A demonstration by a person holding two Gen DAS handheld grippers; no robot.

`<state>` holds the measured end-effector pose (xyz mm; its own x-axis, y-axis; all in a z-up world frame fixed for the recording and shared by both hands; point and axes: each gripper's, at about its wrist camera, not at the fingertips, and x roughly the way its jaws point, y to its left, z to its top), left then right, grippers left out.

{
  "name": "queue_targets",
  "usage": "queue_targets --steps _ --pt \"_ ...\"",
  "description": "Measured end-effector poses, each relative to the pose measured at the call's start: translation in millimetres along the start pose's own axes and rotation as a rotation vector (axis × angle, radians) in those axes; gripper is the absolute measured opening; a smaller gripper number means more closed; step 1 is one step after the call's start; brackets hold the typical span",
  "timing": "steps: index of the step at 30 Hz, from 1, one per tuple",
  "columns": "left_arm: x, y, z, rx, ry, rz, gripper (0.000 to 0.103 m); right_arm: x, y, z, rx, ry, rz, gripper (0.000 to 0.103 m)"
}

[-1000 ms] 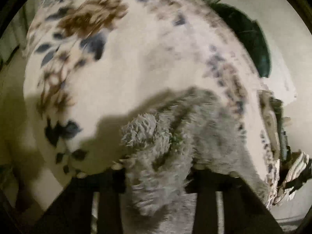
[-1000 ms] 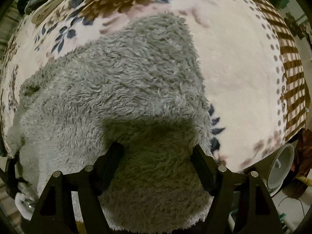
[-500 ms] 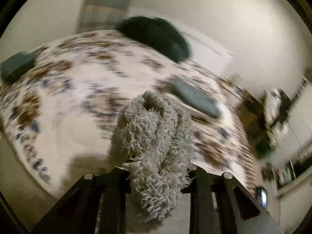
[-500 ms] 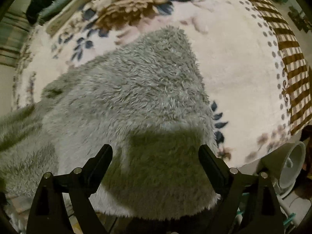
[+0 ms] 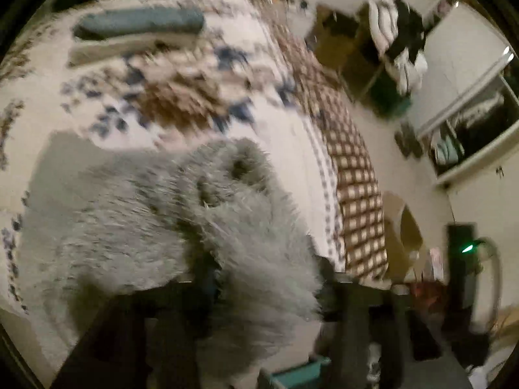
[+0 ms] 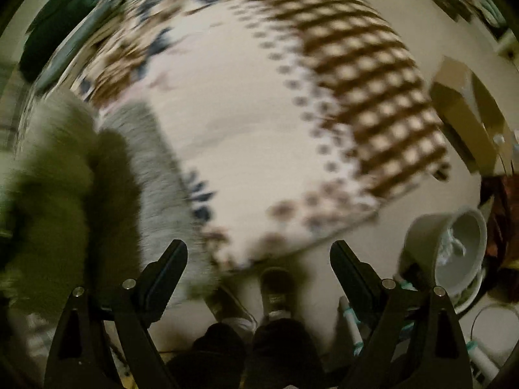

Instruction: Fold towel

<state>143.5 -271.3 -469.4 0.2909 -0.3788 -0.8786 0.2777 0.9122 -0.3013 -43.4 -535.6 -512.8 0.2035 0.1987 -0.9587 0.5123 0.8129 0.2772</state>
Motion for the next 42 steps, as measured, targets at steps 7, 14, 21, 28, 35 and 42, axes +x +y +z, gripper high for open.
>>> queue_targets --steps 7,14,21,28,35,42 --pt "-41 12 4 -0.053 0.024 -0.097 0.09 -17 -27 20 0.072 -0.038 0.145 0.101" --pt "-98 145 22 -0.169 -0.07 0.215 0.09 5 43 47 0.006 0.031 0.476 0.102" --pt "-66 211 39 -0.261 0.029 0.269 0.09 59 101 69 -0.043 0.169 0.493 0.047" --pt "-7 195 67 -0.182 0.093 0.238 0.09 23 66 79 0.008 0.02 0.343 0.021" --pt "18 189 70 -0.158 0.14 0.253 0.09 28 20 60 0.149 0.091 0.454 0.077" --pt "26 188 68 -0.154 0.155 0.27 0.09 92 17 -6 0.298 0.294 0.568 0.021"
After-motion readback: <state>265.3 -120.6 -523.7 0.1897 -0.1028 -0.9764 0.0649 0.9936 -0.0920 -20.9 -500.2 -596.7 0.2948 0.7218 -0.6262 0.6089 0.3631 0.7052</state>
